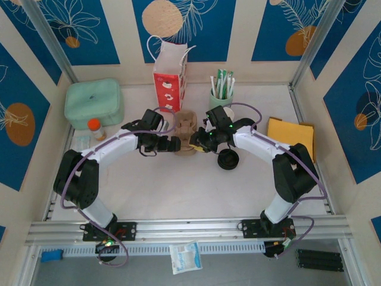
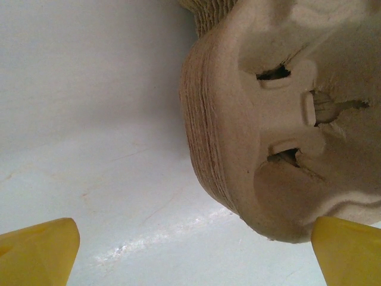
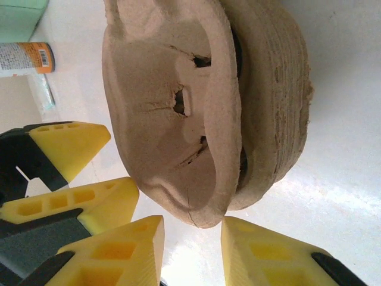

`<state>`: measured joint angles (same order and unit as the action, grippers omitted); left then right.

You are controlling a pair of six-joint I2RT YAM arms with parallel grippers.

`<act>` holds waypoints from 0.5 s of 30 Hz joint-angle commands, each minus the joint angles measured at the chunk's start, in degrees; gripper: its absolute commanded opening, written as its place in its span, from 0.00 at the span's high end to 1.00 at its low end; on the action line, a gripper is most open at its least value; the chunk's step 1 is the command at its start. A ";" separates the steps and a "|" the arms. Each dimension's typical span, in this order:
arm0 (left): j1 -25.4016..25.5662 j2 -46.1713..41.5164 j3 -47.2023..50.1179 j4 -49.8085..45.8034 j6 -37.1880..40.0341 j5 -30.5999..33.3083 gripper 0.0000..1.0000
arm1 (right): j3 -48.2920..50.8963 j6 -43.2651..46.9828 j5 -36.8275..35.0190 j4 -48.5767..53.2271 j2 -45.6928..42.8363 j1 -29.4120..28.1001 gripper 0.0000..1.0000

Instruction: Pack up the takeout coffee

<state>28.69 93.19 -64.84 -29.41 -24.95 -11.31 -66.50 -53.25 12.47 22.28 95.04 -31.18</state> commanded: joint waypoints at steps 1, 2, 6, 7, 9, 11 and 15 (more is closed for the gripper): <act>0.67 0.58 -0.82 -0.30 0.96 -0.38 0.00 | 1.71 -1.88 2.03 -3.10 -1.45 0.63 0.70; 0.68 0.52 -0.74 -0.39 0.96 -0.38 0.01 | 2.18 -2.24 2.27 -3.69 -1.38 0.78 0.70; 0.76 0.59 -0.74 -0.39 0.87 -0.29 0.01 | 3.87 -3.83 3.29 -6.61 -0.96 1.36 0.72; 0.81 0.52 -0.65 -0.39 0.87 -0.27 0.01 | 4.28 -4.27 3.59 -7.47 -0.91 1.55 0.73; 0.84 0.50 -0.65 -0.41 0.78 -0.20 0.00 | 4.99 -4.75 3.94 -8.70 -0.83 1.73 0.73; 0.93 0.50 -0.64 -0.51 0.79 -0.20 0.00 | 5.42 -5.19 4.03 -9.38 -0.74 1.97 0.74; 1.11 0.31 -0.55 -0.61 0.78 0.06 0.01 | 6.35 -5.89 4.44 -10.73 -0.57 2.16 0.76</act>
<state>29.04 93.19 -64.86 -29.41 -24.95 -11.31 -61.14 -57.71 15.29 13.74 95.04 -29.32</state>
